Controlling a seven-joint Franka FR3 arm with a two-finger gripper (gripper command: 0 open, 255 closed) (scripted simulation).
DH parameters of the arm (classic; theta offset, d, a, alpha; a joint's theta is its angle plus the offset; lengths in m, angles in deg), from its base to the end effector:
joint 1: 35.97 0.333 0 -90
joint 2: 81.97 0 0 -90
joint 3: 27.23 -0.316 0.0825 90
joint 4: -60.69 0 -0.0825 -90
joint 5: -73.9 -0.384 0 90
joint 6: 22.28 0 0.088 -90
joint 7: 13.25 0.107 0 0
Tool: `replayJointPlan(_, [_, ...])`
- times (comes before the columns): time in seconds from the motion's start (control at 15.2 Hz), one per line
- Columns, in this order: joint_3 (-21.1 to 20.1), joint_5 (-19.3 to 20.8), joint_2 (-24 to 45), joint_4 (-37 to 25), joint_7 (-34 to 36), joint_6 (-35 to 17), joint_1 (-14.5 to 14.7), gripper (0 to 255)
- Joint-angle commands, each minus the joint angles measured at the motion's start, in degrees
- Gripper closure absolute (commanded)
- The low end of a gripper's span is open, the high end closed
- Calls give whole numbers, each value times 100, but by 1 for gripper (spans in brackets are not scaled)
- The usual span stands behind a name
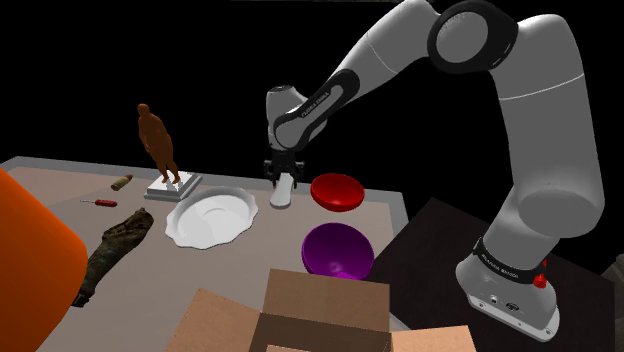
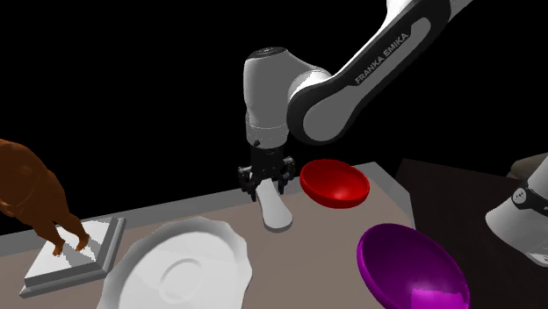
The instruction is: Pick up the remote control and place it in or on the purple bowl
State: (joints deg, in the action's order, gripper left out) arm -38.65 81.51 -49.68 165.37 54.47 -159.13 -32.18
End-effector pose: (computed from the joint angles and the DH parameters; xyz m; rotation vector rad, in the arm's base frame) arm 0.6295 0.1609 0.2308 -2.8444 1.2884 0.0007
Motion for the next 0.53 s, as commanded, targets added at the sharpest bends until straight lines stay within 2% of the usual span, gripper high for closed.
replayJointPlan(0.0, [-19, -28, -107, -9, -25, 114, -22, 255])
replayJointPlan(0.46, [-79, -119, -453, -63, -78, 508, -65, 255])
